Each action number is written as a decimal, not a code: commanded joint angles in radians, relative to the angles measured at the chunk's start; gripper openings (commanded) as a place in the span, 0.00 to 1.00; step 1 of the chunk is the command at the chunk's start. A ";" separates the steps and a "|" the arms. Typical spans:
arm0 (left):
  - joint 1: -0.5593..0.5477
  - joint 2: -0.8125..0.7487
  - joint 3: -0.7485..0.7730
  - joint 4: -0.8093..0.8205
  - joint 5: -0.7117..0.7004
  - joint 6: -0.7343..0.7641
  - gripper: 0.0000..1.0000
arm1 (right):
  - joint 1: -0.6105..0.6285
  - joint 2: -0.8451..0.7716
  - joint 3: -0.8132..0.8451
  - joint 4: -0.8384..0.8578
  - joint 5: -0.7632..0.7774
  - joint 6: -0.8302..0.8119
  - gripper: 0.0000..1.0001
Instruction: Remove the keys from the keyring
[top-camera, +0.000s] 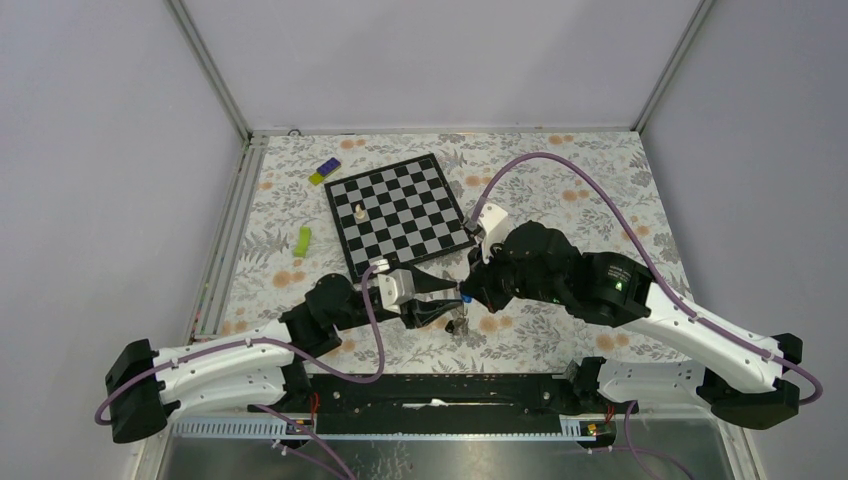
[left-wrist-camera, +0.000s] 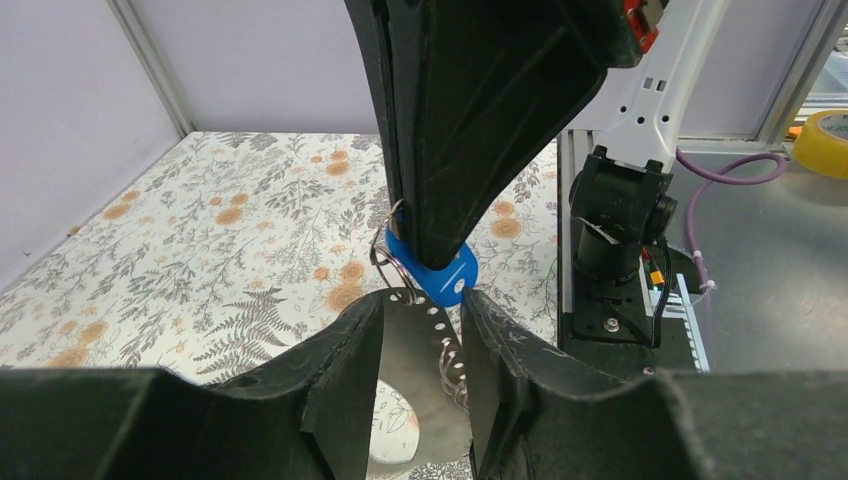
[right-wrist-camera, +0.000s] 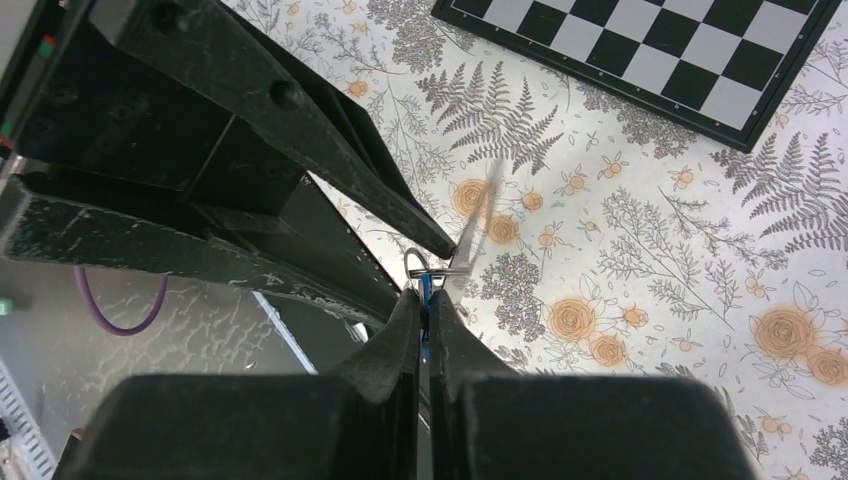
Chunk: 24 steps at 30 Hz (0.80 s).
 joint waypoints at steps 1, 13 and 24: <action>-0.001 0.009 0.045 0.050 -0.023 0.007 0.39 | 0.000 -0.010 0.036 0.055 -0.030 0.014 0.00; -0.001 -0.001 0.042 0.050 -0.049 0.013 0.39 | 0.001 -0.022 0.016 0.054 -0.071 -0.004 0.00; -0.001 -0.021 0.040 0.043 -0.061 0.018 0.38 | 0.000 -0.026 0.007 0.037 -0.075 -0.023 0.00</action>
